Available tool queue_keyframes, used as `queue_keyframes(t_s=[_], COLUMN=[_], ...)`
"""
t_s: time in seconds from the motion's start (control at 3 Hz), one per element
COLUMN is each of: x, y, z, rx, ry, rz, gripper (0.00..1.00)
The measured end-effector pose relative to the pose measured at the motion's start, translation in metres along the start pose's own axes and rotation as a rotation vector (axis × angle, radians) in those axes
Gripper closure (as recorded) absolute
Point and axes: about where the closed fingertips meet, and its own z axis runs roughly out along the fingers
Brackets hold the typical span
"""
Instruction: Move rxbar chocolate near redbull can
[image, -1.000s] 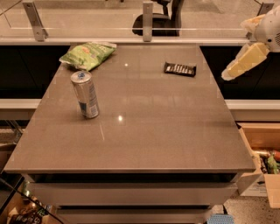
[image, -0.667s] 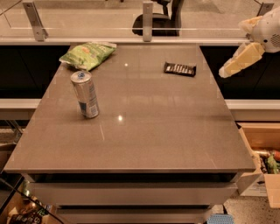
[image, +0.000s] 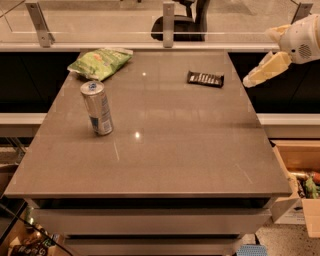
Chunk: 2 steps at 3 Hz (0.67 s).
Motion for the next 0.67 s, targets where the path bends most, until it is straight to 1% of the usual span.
queue_keyframes(t_s=[0.67], x=[0.014], y=[-0.015], z=[0.033], rx=[-0.019], ry=[-0.078], rz=[0.039], gripper=[0.0])
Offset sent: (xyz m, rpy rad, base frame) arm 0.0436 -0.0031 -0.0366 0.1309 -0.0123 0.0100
